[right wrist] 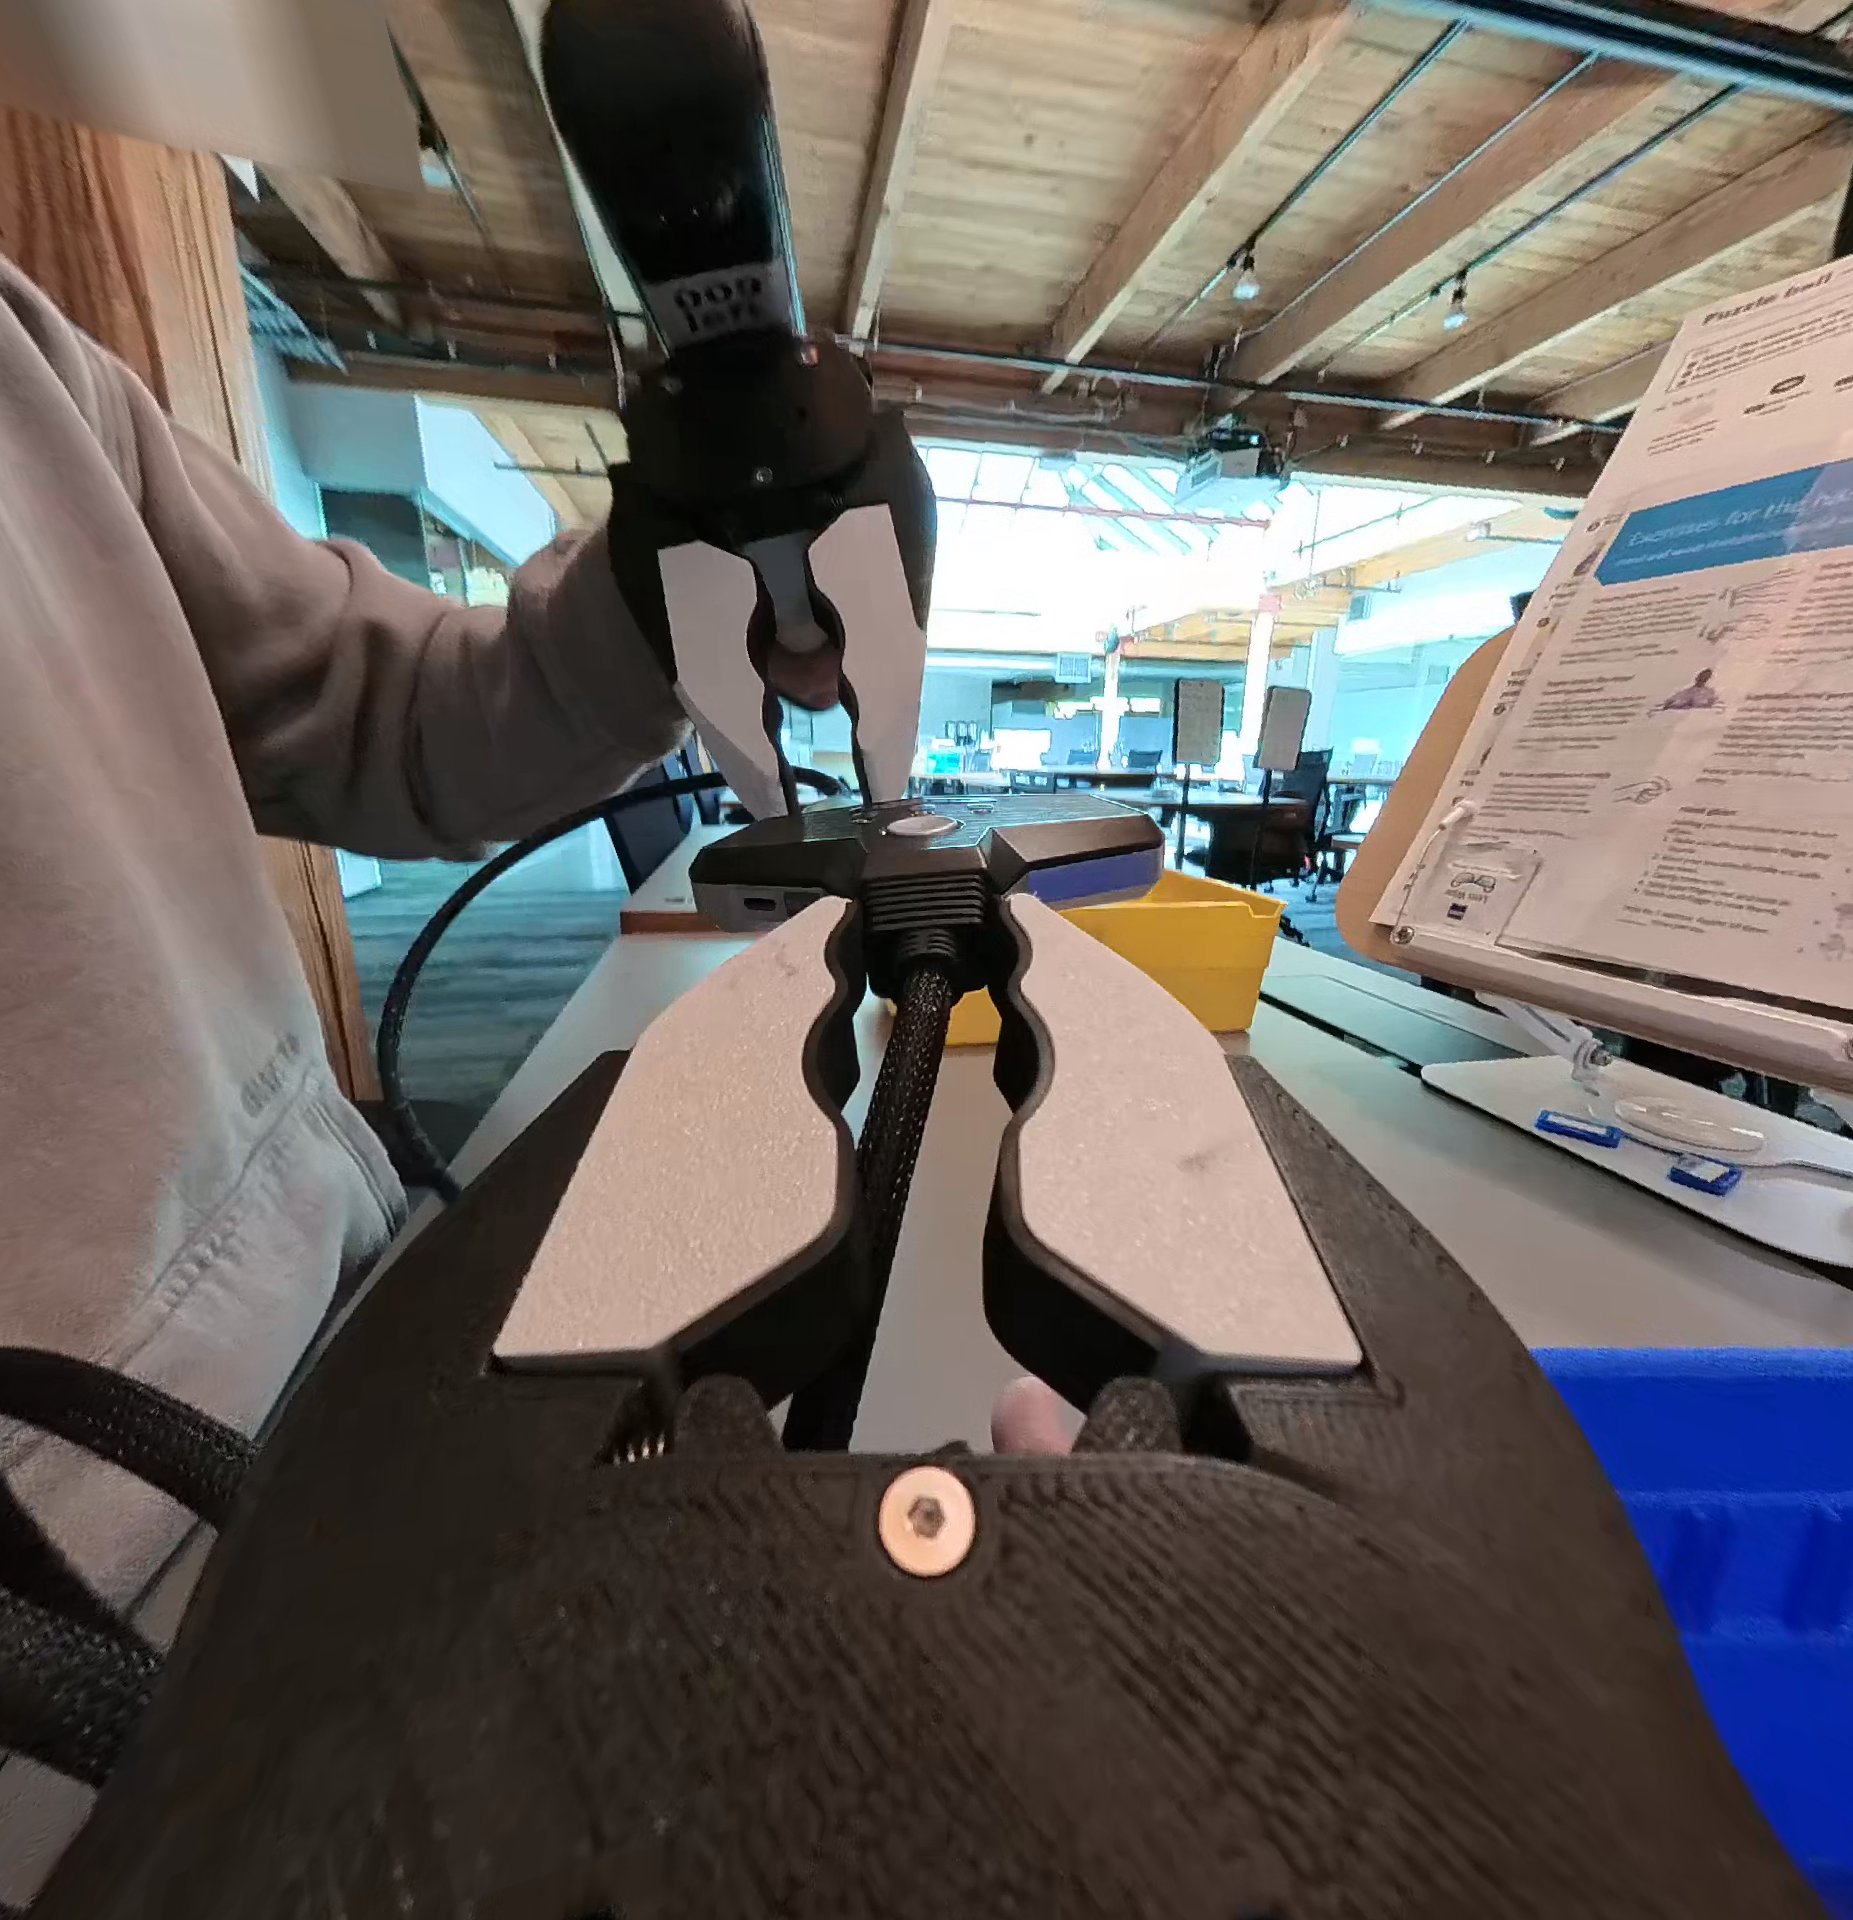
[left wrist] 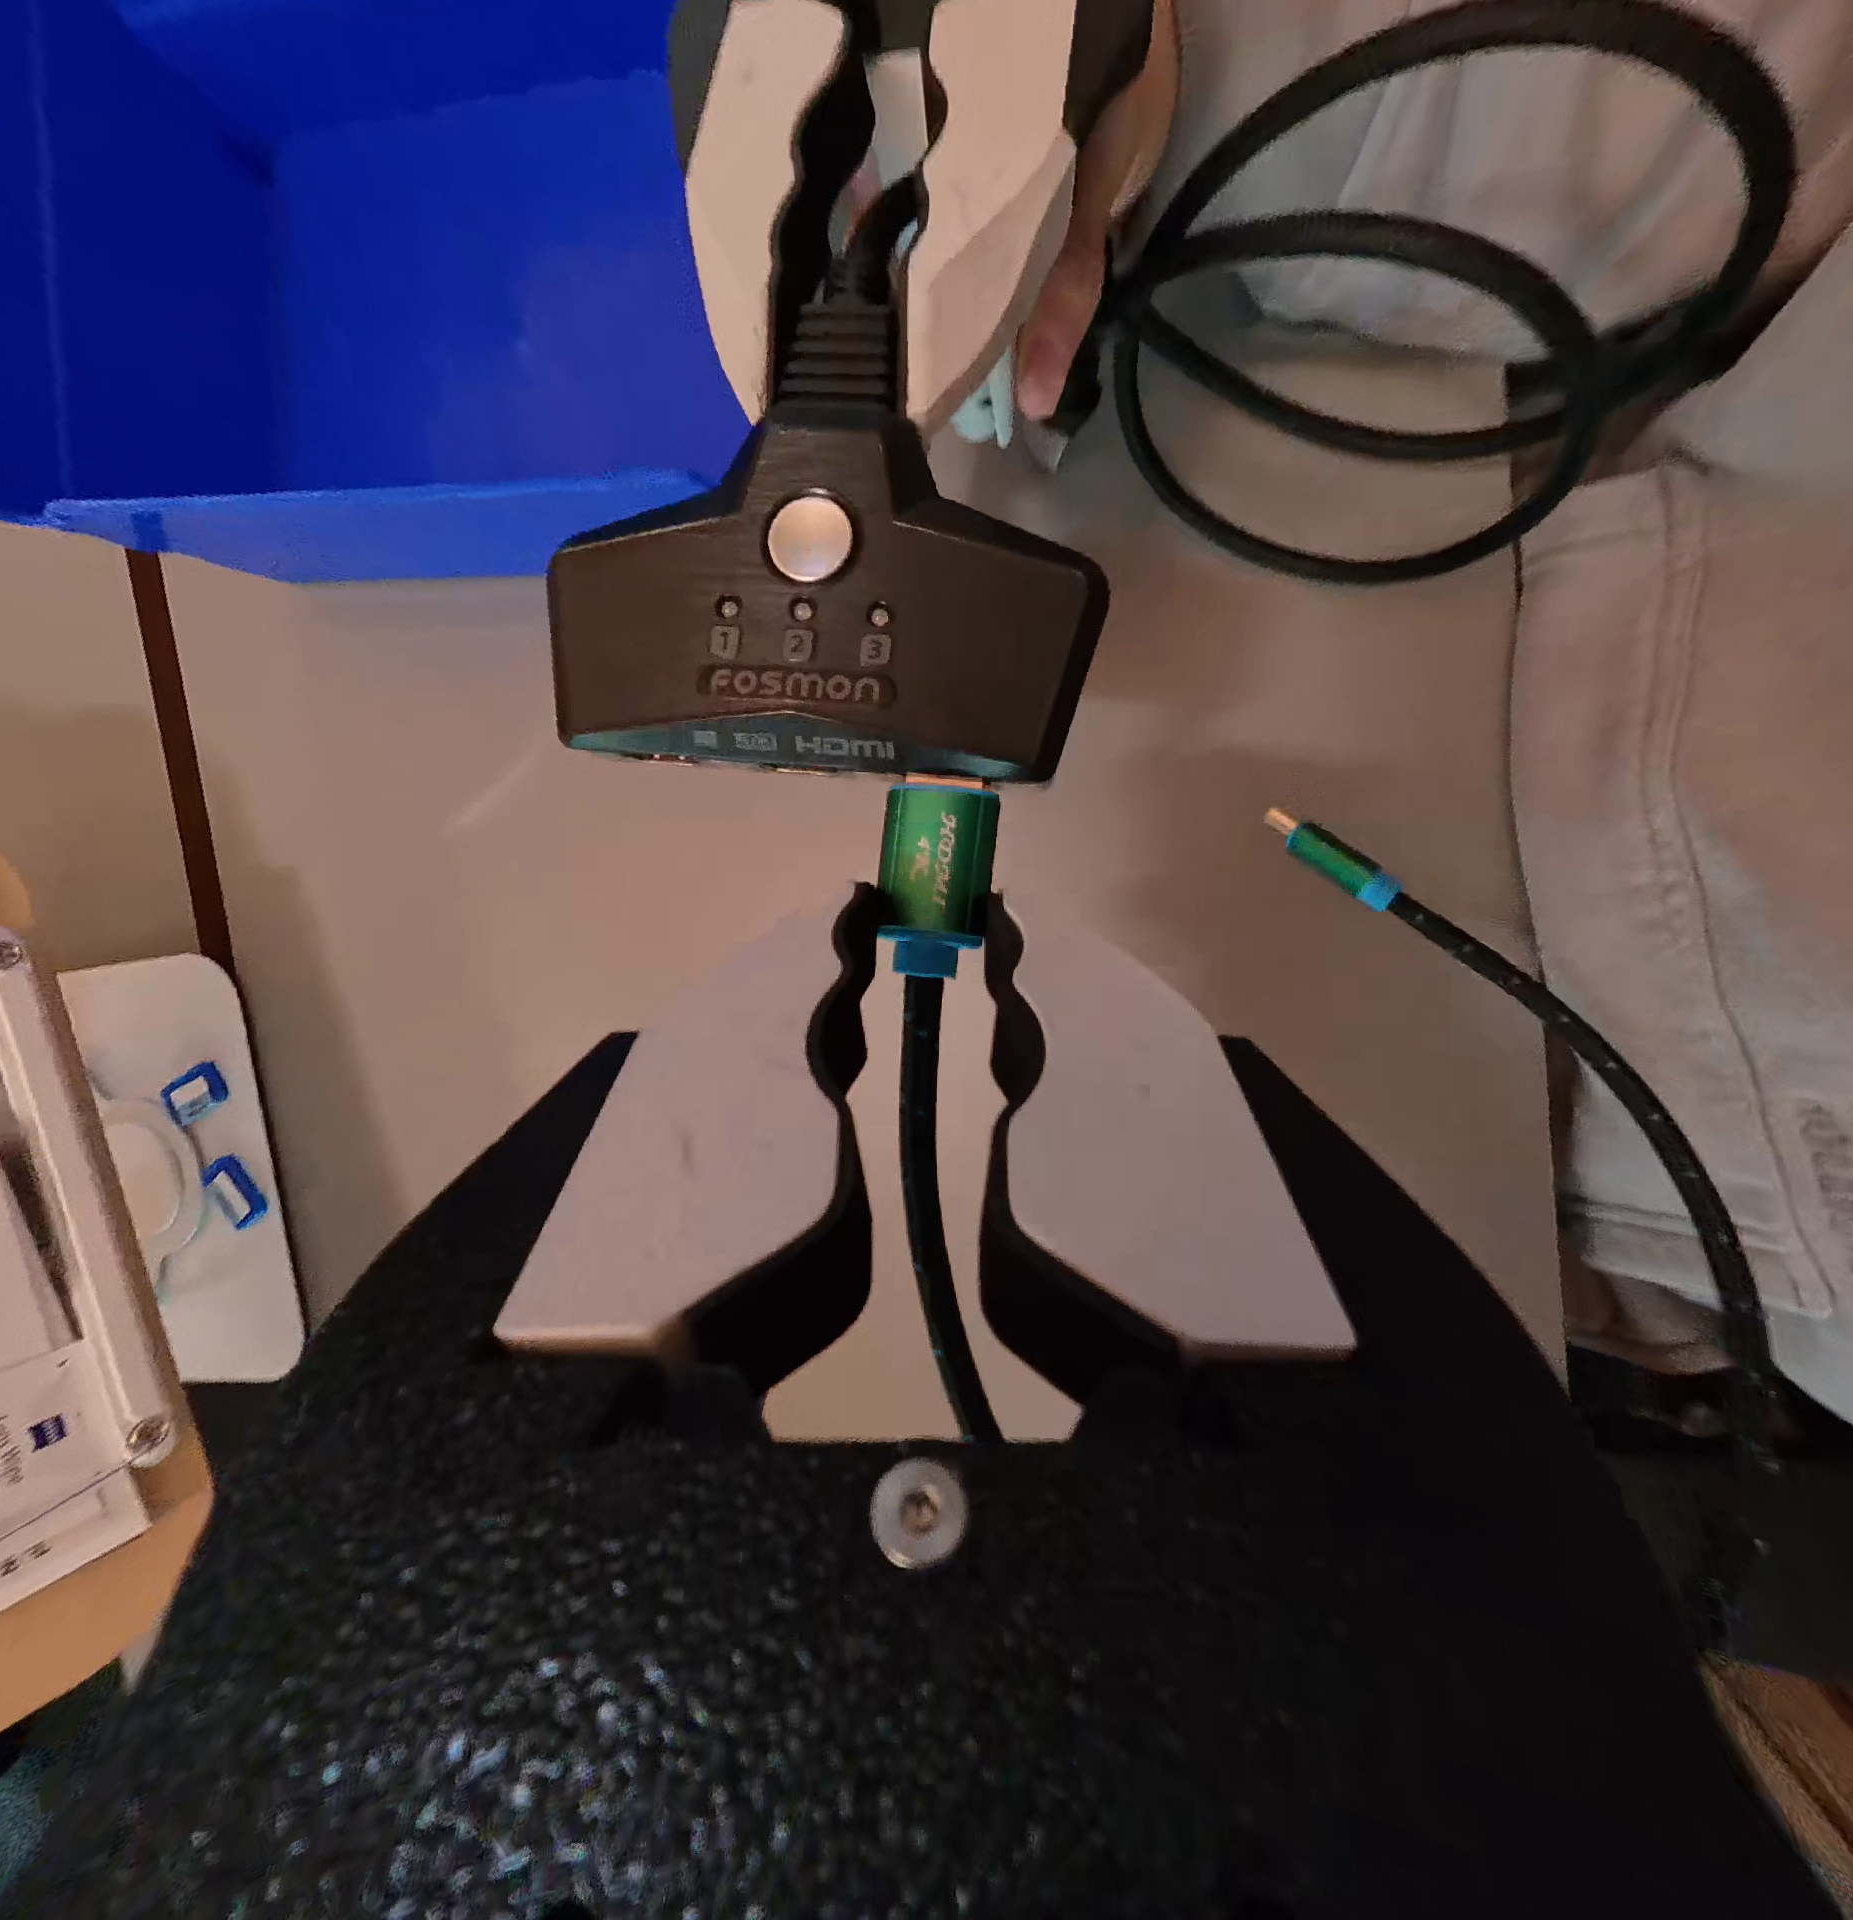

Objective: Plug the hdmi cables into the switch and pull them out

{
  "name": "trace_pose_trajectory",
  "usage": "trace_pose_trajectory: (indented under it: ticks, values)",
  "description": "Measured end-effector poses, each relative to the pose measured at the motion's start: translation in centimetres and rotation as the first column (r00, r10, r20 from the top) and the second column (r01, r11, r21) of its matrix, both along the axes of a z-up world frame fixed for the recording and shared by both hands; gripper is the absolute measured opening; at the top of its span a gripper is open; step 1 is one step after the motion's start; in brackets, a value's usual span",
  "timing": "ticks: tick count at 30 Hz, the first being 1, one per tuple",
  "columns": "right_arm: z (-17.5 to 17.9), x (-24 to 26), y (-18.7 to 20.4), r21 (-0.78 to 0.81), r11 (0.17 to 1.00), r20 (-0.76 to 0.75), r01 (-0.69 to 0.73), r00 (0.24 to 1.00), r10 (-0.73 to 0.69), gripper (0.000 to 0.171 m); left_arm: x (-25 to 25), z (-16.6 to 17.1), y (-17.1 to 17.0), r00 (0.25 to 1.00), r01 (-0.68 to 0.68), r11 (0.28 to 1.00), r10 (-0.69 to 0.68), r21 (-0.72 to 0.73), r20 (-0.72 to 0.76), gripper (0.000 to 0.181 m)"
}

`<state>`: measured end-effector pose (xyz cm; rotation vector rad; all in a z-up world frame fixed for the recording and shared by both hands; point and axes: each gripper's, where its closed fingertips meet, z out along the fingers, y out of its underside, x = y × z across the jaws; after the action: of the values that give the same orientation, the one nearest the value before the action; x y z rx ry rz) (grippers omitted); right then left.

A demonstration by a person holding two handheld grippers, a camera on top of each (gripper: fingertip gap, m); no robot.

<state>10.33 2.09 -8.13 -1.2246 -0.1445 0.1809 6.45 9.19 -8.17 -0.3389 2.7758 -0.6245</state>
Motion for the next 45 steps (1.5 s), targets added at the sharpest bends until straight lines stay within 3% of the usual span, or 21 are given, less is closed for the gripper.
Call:
trace_pose_trajectory:
  ticks: [5, 7, 9, 11, 14, 17, 20, 22, 26, 33, 38, 40, 45]
  values:
    - [0.4, -0.2, -0.5, 0.052, 0.999, 0.023, -0.012, 1.0, 0.01, 0.022, -0.4, 0.9, -0.7, 0.999, -0.039, 0.967, 0.035, -0.25, -0.02, 0.022]
    - [0.4, -0.1, -0.7, 0.058, 0.998, 0.026, -0.007, 1.0, 0.005, 0.022, 0.4, 2.3, 0.5, 0.991, -0.132, 0.925, 0.136, -0.356, -0.014, 0.038]
    - [0.3, 0.2, -0.9, 0.064, 0.998, 0.027, 0.014, 0.999, -0.016, 0.022, 1.5, 4.2, 4.0, 0.965, -0.224, 0.873, 0.261, -0.433, 0.028, 0.046]
    - [0.4, 0.6, -1.3, 0.077, 0.997, 0.02, 0.031, 0.999, -0.033, 0.022, 3.0, 5.6, 10.2, 0.884, -0.383, 0.782, 0.464, -0.492, 0.05, 0.046]
    - [0.4, 0.9, -1.5, 0.083, 0.995, 0.017, 0.05, 0.999, -0.051, 0.022, 4.5, 4.8, 23.1, 0.598, -0.69, 0.516, 0.802, -0.507, 0.002, 0.045]
    - [0.4, 0.9, -1.4, 0.089, 0.995, 0.015, 0.042, 0.999, -0.043, 0.022, 4.1, 1.5, 33.2, 0.312, -0.834, 0.187, 0.936, -0.519, -0.165, 0.036]
    - [0.3, 0.7, -1.1, 0.078, 0.996, 0.022, 0.041, 0.999, -0.043, 0.022, 3.7, -2.1, 37.3, 0.174, -0.846, -0.069, 0.902, -0.529, -0.396, 0.033]
    - [0.0, 0.7, -0.9, 0.056, 0.997, 0.034, 0.047, 0.998, -0.049, 0.022, 3.8, -4.0, 38.3, 0.135, -0.84, -0.151, 0.873, -0.522, -0.469, 0.031]
    - [-0.2, 0.6, -0.8, 0.043, 0.998, 0.048, 0.05, 0.997, -0.052, 0.022, 4.9, -6.0, 37.8, 0.121, -0.843, -0.179, 0.856, -0.507, -0.503, 0.031]
    - [-0.4, 0.4, -0.5, 0.033, 0.999, 0.053, 0.039, 0.998, -0.041, 0.022, 6.4, -8.2, 38.6, 0.033, -0.884, -0.197, 0.878, -0.424, -0.477, 0.029]
    - [-0.5, 0.4, -0.5, 0.036, 0.999, 0.048, 0.03, 0.998, -0.031, 0.022, 6.2, -8.6, 39.0, 0.008, -0.91, -0.16, 0.915, -0.382, -0.403, 0.029]
    - [-0.5, 0.3, -0.5, 0.038, 0.999, 0.047, 0.024, 0.999, -0.026, 0.022, 5.6, -9.2, 39.7, -0.044, -0.932, -0.149, 0.951, -0.33, -0.307, 0.052]
    - [-0.7, 0.2, -0.4, 0.03, 0.999, 0.049, 0.013, 0.999, -0.015, 0.022, 6.1, -9.7, 39.3, -0.04, -0.945, -0.106, 0.976, -0.309, -0.214, 0.039]
